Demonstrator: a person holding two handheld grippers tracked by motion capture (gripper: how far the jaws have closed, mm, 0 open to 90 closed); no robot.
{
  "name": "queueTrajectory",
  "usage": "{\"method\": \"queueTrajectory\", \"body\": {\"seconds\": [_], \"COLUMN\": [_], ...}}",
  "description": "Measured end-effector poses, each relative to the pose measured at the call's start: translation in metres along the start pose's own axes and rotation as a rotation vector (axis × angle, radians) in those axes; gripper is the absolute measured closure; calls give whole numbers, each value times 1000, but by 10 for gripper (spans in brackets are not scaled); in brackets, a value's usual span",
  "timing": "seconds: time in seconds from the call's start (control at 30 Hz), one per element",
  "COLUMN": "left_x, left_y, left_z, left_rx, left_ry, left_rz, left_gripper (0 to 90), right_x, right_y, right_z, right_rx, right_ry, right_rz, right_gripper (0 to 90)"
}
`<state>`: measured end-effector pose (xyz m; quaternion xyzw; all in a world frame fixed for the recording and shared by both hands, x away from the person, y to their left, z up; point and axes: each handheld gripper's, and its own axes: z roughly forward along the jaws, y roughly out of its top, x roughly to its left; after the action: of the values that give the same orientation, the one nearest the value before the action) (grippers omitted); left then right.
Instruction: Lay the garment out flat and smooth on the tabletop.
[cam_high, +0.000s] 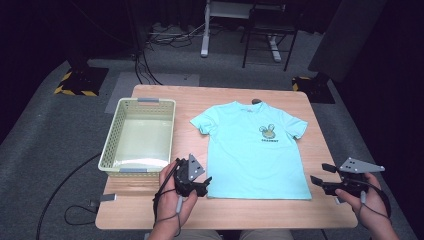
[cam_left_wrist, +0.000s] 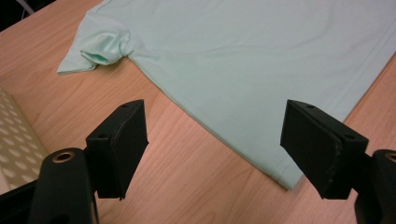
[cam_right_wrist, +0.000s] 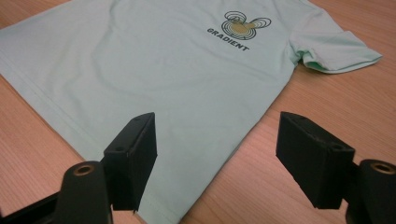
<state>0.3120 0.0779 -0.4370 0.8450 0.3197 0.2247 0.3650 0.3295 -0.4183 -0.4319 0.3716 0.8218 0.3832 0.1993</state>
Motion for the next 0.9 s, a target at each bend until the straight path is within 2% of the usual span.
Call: {"method": "queueTrajectory", "body": {"seconds": [0.4, 0.53, 0.9], "left_x": [9, 12, 21], "left_y": [-34, -45, -76], "left_z": [-14, -19, -24], "left_rx": [15, 2, 33], "left_ry": [21, 25, 32], "left_rz": [-34, -52, -87], "left_gripper": [228, 229, 230], "right_x": [-7, -10, -16], "right_y": [-16, -22, -37], "right_z": [-5, -7, -8], "right_rx": [15, 13, 27], "right_ry": [-17, -22, -25], "right_rz": [17, 30, 34], "right_gripper": [289, 283, 273]}}
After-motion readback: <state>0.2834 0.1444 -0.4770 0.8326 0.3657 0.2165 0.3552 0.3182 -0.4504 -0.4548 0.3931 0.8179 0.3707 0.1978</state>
